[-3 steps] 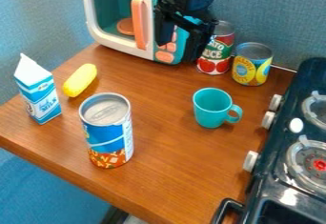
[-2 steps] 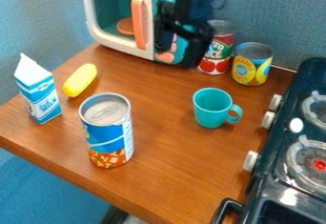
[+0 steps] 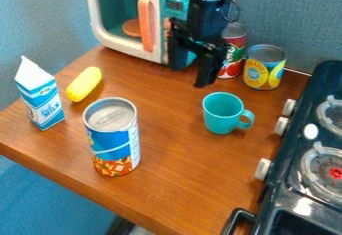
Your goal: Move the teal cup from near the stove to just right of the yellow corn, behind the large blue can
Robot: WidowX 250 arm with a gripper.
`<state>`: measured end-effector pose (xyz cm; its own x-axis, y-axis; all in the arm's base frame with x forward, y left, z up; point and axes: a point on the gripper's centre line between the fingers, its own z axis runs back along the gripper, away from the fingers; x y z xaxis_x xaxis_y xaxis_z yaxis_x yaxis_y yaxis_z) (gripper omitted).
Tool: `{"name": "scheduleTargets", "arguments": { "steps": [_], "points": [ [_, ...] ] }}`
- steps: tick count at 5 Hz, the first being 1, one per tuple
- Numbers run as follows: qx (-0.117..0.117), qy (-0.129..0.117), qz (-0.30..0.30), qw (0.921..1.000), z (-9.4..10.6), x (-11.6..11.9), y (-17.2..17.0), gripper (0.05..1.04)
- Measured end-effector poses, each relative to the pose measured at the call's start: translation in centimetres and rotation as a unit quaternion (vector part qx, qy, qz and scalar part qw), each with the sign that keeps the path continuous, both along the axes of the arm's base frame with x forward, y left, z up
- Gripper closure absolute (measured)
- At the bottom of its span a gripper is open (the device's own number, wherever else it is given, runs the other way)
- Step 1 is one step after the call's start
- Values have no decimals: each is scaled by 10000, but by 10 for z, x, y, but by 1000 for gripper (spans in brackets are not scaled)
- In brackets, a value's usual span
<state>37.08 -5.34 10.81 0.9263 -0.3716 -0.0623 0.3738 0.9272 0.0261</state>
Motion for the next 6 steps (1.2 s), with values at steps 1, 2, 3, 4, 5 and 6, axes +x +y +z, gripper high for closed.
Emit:
{"name": "scheduleTargets", "arguments": {
  "steps": [1,2,3,4,5,6],
  "points": [
    [3,251,-71,9997,-24,1,-1,83],
    [134,380,-106,9991,-42,8,-7,83],
    [255,428,-217,9985,-50,15,-22,83],
    [257,417,-213,9986,-50,19,-24,83],
    [316,581,-147,9977,-63,21,-24,139],
    [318,606,-36,9976,-65,20,-24,423]
  ]
}}
